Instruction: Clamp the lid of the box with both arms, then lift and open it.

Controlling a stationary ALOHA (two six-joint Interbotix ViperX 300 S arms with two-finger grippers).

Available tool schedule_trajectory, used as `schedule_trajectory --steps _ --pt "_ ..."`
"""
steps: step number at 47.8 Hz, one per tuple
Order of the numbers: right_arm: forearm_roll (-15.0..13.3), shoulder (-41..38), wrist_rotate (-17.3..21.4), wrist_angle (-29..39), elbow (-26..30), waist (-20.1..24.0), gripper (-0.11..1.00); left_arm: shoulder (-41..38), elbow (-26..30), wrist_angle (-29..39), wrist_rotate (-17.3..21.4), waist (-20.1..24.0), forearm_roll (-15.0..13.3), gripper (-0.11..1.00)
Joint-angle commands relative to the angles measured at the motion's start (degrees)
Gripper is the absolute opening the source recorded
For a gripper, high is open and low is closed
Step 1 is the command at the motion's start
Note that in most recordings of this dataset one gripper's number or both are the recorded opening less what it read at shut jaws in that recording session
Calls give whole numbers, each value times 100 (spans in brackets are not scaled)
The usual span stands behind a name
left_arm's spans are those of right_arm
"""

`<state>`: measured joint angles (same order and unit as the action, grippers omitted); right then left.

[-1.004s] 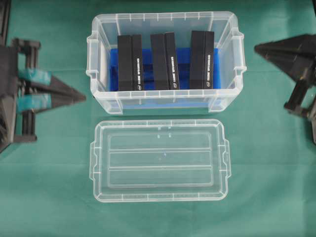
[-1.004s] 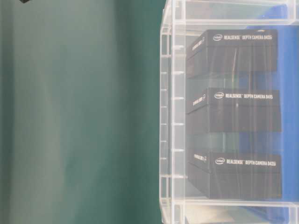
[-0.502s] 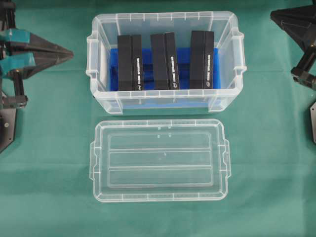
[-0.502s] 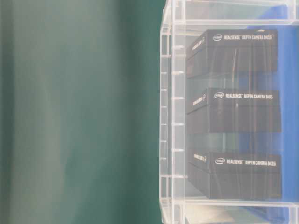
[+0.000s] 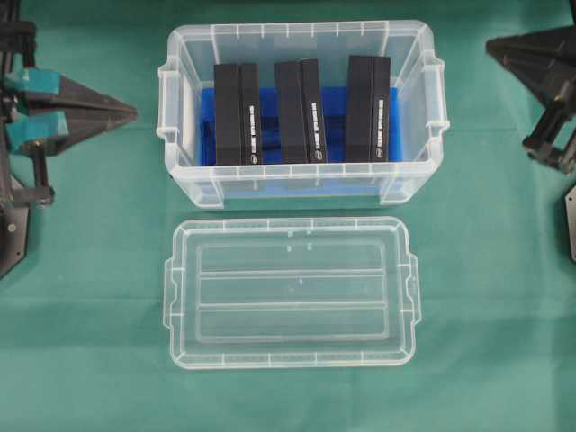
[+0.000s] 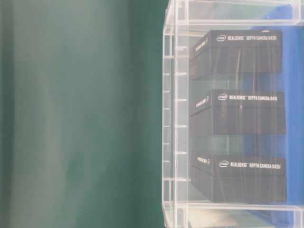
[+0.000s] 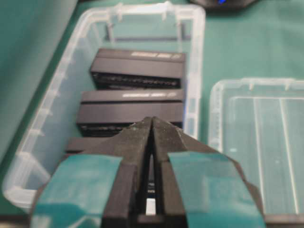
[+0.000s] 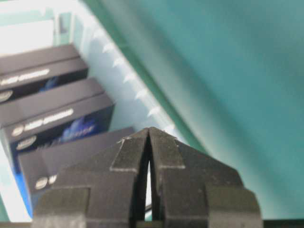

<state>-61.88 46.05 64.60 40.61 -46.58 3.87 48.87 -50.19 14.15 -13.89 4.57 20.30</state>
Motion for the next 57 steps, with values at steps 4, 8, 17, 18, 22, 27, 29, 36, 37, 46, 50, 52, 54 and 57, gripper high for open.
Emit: schedule_trajectory --steps 4,8,17,18,22,27,29,36,37,46,50,52,54,57 --pt "-44 9 211 -360 -220 -141 0 0 -316 -571 -26 185 -62 1" --pt "-44 0 316 -475 -343 -193 0 0 -475 -721 -62 316 -114 1" --pt "-44 18 360 -519 -404 -211 0 0 -562 -782 -123 369 -123 1" --pt "-44 18 360 -527 -404 -211 0 0 -562 -782 -123 369 -123 1" --pt "-44 18 360 -527 -404 -211 0 0 -554 -782 -123 369 -123 1" --pt "-44 18 360 -545 -404 -211 0 0 -554 -782 -123 369 -123 1" --pt "-44 18 360 -545 -404 -211 0 0 -554 -782 -123 369 -123 1" --pt "-44 18 360 -554 -404 -211 0 0 -554 -809 -123 369 -123 1" --pt "-44 18 360 -554 -404 -211 0 0 -554 -817 -123 369 -123 1" --pt "-44 18 360 -554 -404 -211 0 0 -554 -826 -123 369 -123 1" --pt "-44 18 360 -554 -404 -211 0 0 -554 -826 -123 369 -123 1" --pt "-53 18 360 -554 -404 -211 0 0 -554 -826 -123 369 -123 1" --pt "-44 18 360 -563 -404 -211 0 0 -554 -826 -123 369 -123 1" --pt "-44 18 360 -589 -404 -211 0 0 -554 -826 -123 369 -123 1"
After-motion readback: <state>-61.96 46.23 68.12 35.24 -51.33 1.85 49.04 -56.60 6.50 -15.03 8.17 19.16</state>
